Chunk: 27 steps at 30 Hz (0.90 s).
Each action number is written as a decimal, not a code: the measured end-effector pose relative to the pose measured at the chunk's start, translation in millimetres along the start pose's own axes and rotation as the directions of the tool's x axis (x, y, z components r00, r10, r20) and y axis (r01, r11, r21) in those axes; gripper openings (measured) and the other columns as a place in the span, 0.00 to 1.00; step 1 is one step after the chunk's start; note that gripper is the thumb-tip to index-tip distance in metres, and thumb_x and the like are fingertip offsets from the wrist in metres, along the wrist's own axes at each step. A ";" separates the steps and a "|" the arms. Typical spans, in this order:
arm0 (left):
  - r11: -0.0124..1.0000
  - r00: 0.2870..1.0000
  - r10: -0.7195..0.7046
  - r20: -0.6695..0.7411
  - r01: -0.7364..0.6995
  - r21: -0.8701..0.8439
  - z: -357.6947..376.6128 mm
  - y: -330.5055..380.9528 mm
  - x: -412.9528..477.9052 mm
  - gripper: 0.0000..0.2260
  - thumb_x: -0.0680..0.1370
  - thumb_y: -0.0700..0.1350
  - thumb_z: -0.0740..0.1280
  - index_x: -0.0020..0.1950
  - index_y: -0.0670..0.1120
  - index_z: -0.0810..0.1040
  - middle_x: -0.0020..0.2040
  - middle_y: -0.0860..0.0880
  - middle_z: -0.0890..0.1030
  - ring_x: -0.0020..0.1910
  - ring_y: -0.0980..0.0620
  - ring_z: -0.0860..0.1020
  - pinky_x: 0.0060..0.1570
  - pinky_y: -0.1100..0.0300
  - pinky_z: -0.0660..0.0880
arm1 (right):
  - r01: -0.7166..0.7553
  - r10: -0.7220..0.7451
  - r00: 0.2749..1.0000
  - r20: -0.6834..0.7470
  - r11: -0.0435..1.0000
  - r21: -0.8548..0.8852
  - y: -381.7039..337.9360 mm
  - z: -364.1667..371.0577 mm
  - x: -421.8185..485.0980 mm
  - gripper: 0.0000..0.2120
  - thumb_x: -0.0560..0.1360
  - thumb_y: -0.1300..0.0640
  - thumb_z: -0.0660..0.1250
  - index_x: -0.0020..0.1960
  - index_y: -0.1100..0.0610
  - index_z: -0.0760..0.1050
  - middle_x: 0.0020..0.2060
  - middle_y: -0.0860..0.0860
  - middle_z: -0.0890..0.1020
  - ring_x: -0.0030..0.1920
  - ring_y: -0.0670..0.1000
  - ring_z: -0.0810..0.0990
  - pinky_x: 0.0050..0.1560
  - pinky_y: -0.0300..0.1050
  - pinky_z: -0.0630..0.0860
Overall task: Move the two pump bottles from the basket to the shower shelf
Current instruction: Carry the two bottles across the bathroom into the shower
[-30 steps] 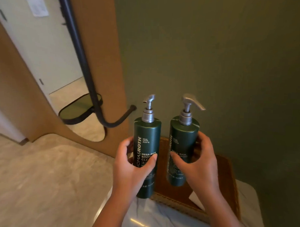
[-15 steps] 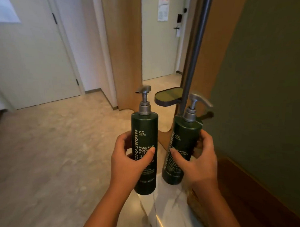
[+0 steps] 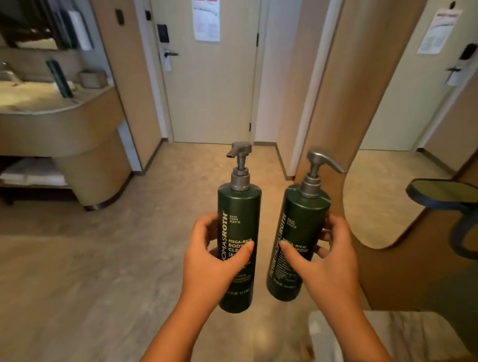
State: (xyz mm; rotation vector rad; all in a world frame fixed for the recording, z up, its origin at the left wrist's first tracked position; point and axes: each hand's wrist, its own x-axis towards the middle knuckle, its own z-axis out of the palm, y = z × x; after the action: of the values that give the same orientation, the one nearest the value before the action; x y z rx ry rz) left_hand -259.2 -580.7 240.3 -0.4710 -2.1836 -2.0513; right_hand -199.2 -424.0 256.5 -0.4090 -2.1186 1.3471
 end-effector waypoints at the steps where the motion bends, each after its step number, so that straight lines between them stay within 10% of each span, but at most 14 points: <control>1: 1.000 1.000 -0.001 -0.029 0.001 0.006 -20.2 -2.5 -0.5 0.24 0.63 0.43 0.75 0.50 0.63 0.70 0.49 0.60 0.76 0.48 0.70 0.74 0.38 0.79 0.69 | 0.021 -0.021 0.999 0.029 1.000 0.005 -6.7 17.8 -4.6 0.34 0.60 0.58 0.76 0.60 0.45 0.64 0.54 0.41 0.73 0.51 0.42 0.72 0.45 0.35 0.69; 13: 0.993 0.932 0.009 -0.361 0.035 0.115 -261.1 -32.4 -30.8 0.26 0.61 0.43 0.75 0.51 0.63 0.70 0.50 0.61 0.76 0.51 0.68 0.73 0.43 0.77 0.70 | 0.169 -0.196 0.933 0.301 0.979 0.112 -89.5 229.3 -80.6 0.35 0.59 0.54 0.76 0.57 0.36 0.61 0.49 0.30 0.68 0.50 0.23 0.65 0.41 0.28 0.64; 27: 0.970 0.630 -0.068 -0.774 0.223 0.096 -450.2 -59.5 -77.5 0.25 0.61 0.42 0.75 0.50 0.60 0.69 0.50 0.59 0.75 0.48 0.69 0.74 0.40 0.75 0.71 | 0.195 -0.352 0.685 0.638 0.932 0.305 -170.6 440.2 -144.4 0.36 0.58 0.50 0.76 0.52 0.24 0.57 0.48 0.24 0.68 0.50 0.22 0.64 0.39 0.27 0.64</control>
State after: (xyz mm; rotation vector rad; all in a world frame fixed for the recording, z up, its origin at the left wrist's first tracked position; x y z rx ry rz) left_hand -262.6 -1039.5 198.1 0.5526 -1.8398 -1.6109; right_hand -352.4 -892.3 225.8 0.5924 -2.4179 1.6829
